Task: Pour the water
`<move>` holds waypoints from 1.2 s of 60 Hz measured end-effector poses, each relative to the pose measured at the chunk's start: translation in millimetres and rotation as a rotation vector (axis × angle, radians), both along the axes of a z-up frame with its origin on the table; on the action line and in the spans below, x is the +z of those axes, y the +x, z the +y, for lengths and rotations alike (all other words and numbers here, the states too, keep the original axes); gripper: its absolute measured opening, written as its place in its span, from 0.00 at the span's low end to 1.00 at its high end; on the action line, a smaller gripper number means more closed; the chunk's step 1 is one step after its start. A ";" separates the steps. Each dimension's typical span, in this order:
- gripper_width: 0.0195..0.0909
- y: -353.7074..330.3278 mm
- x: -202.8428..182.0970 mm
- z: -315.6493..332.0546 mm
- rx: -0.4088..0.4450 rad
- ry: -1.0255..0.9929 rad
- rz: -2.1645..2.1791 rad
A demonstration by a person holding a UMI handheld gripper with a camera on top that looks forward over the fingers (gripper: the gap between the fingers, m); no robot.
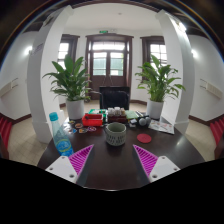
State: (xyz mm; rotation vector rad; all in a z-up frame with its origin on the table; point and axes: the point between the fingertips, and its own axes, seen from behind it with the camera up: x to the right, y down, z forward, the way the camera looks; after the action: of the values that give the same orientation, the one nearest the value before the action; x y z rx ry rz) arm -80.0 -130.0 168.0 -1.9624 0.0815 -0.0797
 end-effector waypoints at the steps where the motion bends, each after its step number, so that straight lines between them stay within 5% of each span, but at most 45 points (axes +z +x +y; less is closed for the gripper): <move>1: 0.80 -0.8 -0.9 -0.9 0.005 0.002 0.002; 28: 0.81 -144.6 -78.6 14.2 0.173 0.012 0.085; 59: 0.79 -196.5 -70.1 110.9 0.223 0.126 0.064; 66: 0.72 -198.0 -61.8 119.4 0.222 0.194 0.079; 69: 0.52 -191.8 -64.3 122.4 0.201 0.192 0.053; 72: 0.49 -192.6 -63.4 121.7 0.213 0.203 0.041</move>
State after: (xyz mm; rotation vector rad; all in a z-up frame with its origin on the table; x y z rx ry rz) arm -272.5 -8.3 104.6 -1.7587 -0.0904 0.1050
